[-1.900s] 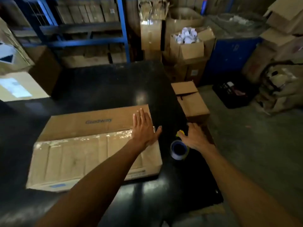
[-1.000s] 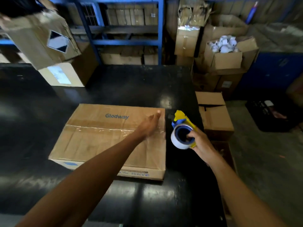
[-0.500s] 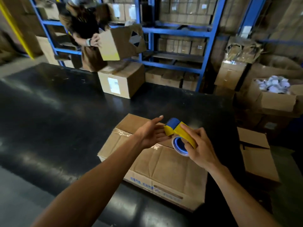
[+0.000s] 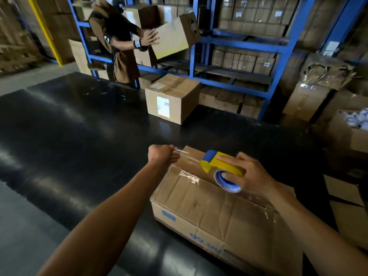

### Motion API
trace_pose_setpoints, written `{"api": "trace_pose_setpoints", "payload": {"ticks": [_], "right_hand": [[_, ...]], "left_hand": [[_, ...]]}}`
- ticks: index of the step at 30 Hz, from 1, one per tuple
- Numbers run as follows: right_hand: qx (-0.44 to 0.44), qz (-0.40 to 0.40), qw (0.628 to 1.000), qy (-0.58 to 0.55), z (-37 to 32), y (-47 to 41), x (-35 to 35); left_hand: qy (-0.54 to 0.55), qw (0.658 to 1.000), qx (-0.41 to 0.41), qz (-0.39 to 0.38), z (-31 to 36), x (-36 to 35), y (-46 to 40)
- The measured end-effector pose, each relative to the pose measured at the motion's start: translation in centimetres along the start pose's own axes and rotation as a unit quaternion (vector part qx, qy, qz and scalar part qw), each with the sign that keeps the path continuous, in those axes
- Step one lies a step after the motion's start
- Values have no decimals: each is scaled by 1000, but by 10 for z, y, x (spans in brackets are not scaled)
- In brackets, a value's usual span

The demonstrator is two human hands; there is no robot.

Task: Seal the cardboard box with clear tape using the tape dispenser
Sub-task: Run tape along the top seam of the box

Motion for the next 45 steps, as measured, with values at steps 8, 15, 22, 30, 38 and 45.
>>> {"api": "trace_pose_setpoints", "payload": {"ticks": [8,15,22,30,38,45], "right_hand": [[-31,-108,975,191,14,-9,-51],[-27,-135,972,188,5,-17,-62],[-22,-125,981,148,0,-16,-60],[-41,-145,972,179,2,-17,-61],[-65,-170,961,208,-2,-23,-58],[-94,-190,959,186,3,-29,-60]], "left_hand": [[-117,988,-51,83,-63,15,-32],[-104,989,-7,108,-85,17,-43],[-125,986,14,109,-90,15,-52],[-265,964,-18,31,-90,16,-41],[-530,774,-328,-110,-116,30,-36],[-562,763,-253,-196,-113,36,-48]]}}
Point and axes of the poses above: each hand's wrist, its own y-axis away from the middle knuckle, its own x-axis out of the back of the hand, z = x × y, the point moved 1 cm from there along -y, towards the middle knuckle, and after that the axes turned 2 degrees about x, right-handed, at the moved point
